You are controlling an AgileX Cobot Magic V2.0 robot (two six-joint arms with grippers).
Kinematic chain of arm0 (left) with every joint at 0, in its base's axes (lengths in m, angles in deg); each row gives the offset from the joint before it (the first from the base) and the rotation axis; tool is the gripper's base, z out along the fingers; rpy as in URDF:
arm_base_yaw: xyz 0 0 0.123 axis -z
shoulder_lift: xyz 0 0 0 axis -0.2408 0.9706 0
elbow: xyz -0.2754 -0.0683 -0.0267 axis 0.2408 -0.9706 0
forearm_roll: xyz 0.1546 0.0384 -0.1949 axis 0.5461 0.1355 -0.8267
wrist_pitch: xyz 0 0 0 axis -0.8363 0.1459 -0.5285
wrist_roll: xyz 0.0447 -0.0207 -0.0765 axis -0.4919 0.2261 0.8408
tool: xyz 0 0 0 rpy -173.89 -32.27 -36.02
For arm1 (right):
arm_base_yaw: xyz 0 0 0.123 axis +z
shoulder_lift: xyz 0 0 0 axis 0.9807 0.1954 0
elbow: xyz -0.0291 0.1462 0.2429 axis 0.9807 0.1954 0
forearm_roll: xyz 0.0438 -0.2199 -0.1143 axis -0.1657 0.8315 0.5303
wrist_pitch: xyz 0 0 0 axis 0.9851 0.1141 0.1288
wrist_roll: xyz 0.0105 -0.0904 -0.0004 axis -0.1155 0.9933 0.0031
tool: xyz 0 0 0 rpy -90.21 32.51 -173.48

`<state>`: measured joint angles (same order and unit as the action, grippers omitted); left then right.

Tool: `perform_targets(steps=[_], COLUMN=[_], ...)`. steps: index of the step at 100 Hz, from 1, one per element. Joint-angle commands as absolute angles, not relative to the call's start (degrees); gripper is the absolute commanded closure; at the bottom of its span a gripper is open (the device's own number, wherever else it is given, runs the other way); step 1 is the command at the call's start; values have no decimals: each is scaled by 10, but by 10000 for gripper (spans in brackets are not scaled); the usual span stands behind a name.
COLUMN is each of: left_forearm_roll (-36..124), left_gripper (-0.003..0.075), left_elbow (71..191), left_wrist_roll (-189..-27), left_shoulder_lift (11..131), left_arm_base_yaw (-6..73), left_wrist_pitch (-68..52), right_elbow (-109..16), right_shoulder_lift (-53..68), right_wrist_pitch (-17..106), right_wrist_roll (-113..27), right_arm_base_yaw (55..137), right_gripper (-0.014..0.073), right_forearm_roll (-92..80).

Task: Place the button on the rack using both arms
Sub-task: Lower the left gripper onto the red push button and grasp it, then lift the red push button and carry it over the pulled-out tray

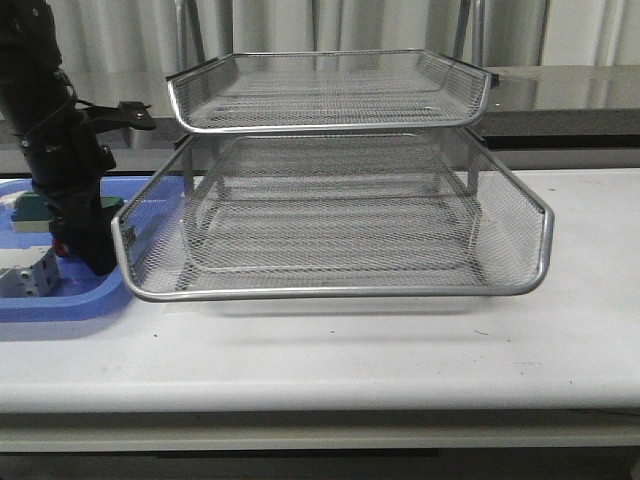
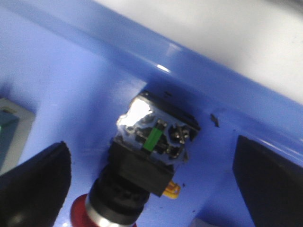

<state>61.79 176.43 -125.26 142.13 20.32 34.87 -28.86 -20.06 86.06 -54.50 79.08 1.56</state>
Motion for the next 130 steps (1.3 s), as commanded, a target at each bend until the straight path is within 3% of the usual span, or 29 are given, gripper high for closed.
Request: perform_targets(steps=[1, 13, 42, 58, 79, 130], left_forearm_roll=[608, 608, 616, 616, 621, 665], left_gripper=[52, 138, 573, 738, 741, 740], left_elbow=[1784, 1784, 1796, 1839, 1917, 1884], left_wrist_roll=[-1253, -1253, -1253, -1253, -1249, -1174], left_shoulder_lift=[1390, 1394, 1394, 1394, 1393, 1246], left_arm_base_yaw=[204, 204, 204, 204, 204, 216], left_wrist_pitch=[333, 333, 344, 394, 518, 516], right_elbow=[-304, -304, -304, -304, -304, -304], right_shoulder_lift=[-199, -199, -199, -199, -199, -199], right_wrist_pitch=[827, 827, 827, 827, 827, 827], right_wrist_roll=[-545, -545, -545, -545, -545, -545], right_arm_base_yaw=[786, 786, 786, 786, 786, 786], right_gripper=[662, 662, 662, 662, 662, 662], right_forearm_roll=[15, 15, 15, 15, 15, 15])
